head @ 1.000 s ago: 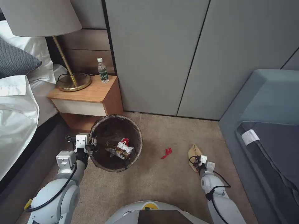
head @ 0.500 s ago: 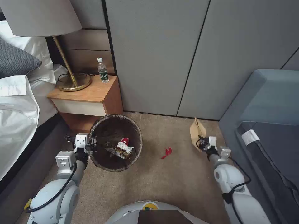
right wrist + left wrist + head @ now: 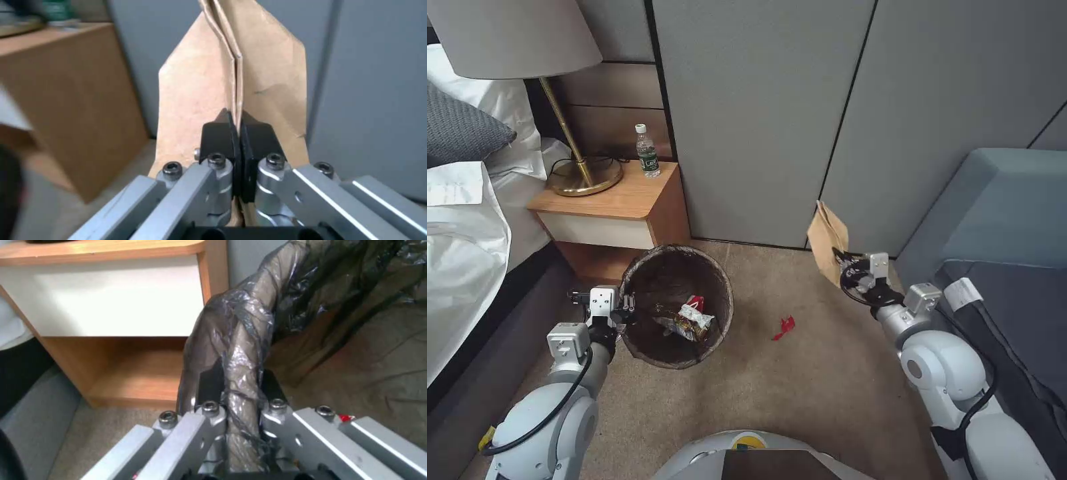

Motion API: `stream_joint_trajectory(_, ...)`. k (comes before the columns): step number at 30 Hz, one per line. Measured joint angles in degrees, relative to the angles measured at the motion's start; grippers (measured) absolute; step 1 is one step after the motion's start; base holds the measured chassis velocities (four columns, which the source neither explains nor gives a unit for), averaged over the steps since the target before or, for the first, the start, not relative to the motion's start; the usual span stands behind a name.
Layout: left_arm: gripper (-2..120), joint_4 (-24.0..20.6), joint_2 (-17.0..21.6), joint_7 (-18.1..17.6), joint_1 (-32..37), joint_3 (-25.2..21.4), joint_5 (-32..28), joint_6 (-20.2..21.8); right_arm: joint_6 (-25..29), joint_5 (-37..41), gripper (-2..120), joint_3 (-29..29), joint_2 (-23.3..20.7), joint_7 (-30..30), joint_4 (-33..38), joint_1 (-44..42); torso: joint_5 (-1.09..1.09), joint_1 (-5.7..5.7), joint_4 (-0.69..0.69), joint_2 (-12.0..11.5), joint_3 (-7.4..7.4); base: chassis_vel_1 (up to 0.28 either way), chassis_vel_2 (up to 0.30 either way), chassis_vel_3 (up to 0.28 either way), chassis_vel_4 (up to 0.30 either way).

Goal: Pick up the trash bin, then pick up the garbage from the floor and place it into the trash bin.

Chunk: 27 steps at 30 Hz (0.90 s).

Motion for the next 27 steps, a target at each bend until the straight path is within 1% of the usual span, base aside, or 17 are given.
stream_joint_trajectory(2,3,0.0,0.1,0.0,0.0,0.1,0.0,0.1,-1.2,1.3,0,-2.8,-2.8,0.8,1.6,1.8,-0.01,0.0,0.0,0.0,0.0,0.0,0.0,0.0,0.0)
stream_joint_trajectory(3,3,0.0,0.1,0.0,0.0,0.1,0.0,0.1,-1.2,1.3,0,-2.8,-2.8,0.8,1.6,1.8,-0.01,0.0,0.0,0.0,0.0,0.0,0.0,0.0,0.0)
stream_joint_trajectory(7,3,-0.1,0.4,0.0,0.0,0.1,-0.1,0.1,-2.2,2.5,0,-7.7,-6.3,1.3,2.9,5.3,0.0,0.0,-0.01,0.0,0.0,0.0,0.0,0.0,0.0)
stream_joint_trajectory(8,3,-0.1,0.4,0.0,0.0,0.1,-0.1,0.1,-2.2,2.5,0,-7.7,-6.3,1.3,2.9,5.3,0.0,0.0,-0.01,0.0,0.0,0.0,0.0,0.0,0.0)
stream_joint_trajectory(11,3,-0.1,0.4,0.0,0.0,0.0,-0.1,0.2,-2.7,3.0,0,-12.7,-8.0,1.6,3.1,9.4,0.0,0.0,0.0,0.0,0.0,0.0,0.0,0.0,0.0)
stream_joint_trajectory(13,3,-0.1,0.4,0.0,-0.1,0.0,-0.1,0.2,-3.2,3.6,0,-16.2,-8.5,2.4,3.1,12.5,0.0,0.0,0.01,0.0,0.0,0.0,0.0,0.0,0.0)
stream_joint_trajectory(14,3,-0.1,0.4,0.0,-0.1,0.0,-0.1,0.2,-3.2,3.6,0,-16.2,-8.5,2.4,3.1,12.5,0.0,0.0,0.01,0.0,0.0,0.0,0.0,0.0,0.0)
stream_joint_trajectory(17,3,0.0,0.4,0.0,-0.2,0.1,-0.1,0.2,-4.2,4.6,0,-21.9,-9.0,3.6,3.2,17.1,0.0,0.0,0.0,0.0,0.0,0.0,0.0,0.0,0.0)
stream_joint_trajectory(18,3,0.0,0.4,0.0,-0.2,0.1,-0.1,0.2,-4.2,4.6,0,-21.9,-9.0,3.6,3.2,17.1,0.0,0.0,0.0,0.0,0.0,0.0,0.0,0.0,0.0)
stream_joint_trajectory(21,3,0.0,0.3,-0.1,-0.2,0.2,0.1,0.2,-5.1,5.3,0,-27.4,-9.3,4.1,3.4,21.0,-0.01,0.0,0.0,0.0,0.01,0.0,0.0,0.0,0.0)
stream_joint_trajectory(22,3,0.0,0.3,-0.1,-0.2,0.2,0.1,0.2,-5.1,5.3,0,-27.4,-9.3,4.1,3.4,21.0,-0.01,0.0,0.0,0.0,0.01,0.0,0.0,0.0,0.0)
stream_joint_trajectory(26,3,0.1,0.2,-0.1,-0.2,0.5,0.4,0.3,-6.2,6.9,0,-32.6,-9.8,4.4,3.8,25.2,-0.01,0.0,0.0,0.0,0.0,0.0,0.0,0.0,0.0)
stream_joint_trajectory(27,3,0.1,0.2,-0.1,-0.2,0.5,0.4,0.3,-6.2,6.9,0,-32.6,-9.8,4.4,3.8,25.2,-0.01,0.0,0.0,0.0,0.0,0.0,0.0,0.0,0.0)
